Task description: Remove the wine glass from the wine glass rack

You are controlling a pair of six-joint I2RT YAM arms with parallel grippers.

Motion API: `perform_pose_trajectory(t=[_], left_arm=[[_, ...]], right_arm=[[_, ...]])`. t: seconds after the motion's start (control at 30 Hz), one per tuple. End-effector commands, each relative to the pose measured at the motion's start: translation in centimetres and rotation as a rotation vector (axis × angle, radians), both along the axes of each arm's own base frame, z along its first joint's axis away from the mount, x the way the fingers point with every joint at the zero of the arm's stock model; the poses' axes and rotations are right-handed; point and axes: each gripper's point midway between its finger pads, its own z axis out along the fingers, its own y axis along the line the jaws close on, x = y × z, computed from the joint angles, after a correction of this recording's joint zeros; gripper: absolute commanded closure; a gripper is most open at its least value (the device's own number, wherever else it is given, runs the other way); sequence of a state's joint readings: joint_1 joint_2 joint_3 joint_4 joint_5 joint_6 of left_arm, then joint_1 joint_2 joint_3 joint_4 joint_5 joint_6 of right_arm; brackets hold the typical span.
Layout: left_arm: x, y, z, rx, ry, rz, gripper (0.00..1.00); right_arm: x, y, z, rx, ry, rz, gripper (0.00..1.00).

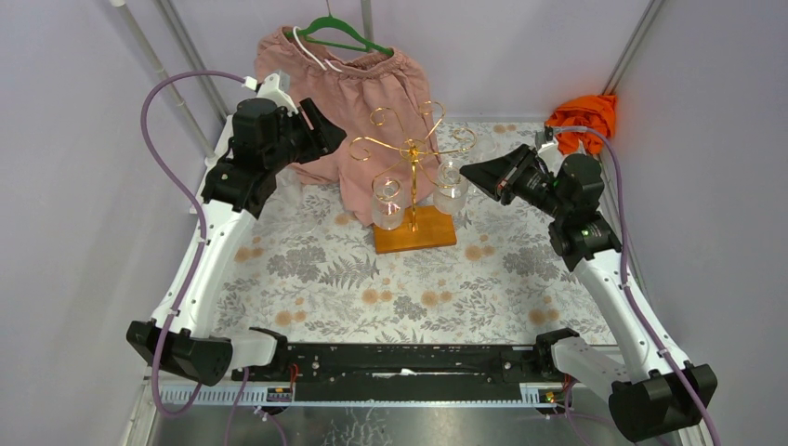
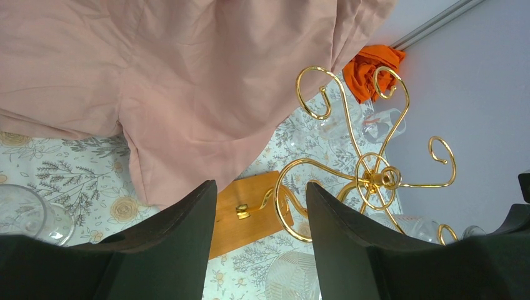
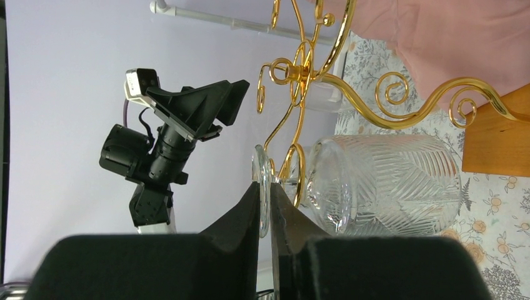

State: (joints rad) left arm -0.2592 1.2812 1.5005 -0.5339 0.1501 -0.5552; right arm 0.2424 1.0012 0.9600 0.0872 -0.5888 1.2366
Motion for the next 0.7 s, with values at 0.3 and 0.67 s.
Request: perform_pose_trajectory(t=[0.3, 0.67], left_arm=[[0.6, -0.5, 1.5, -0.020, -0.060, -0.009, 0.37], [0.7, -0.5, 1.8, -0.024, -0.066, -0.008, 0.37]], right_arm=[[-2.4, 0.4, 4.7, 0.041, -0.141, 0.065, 1.00], [-3.0, 1.7, 4.8, 0.033, -0.145, 0.124, 1.00]])
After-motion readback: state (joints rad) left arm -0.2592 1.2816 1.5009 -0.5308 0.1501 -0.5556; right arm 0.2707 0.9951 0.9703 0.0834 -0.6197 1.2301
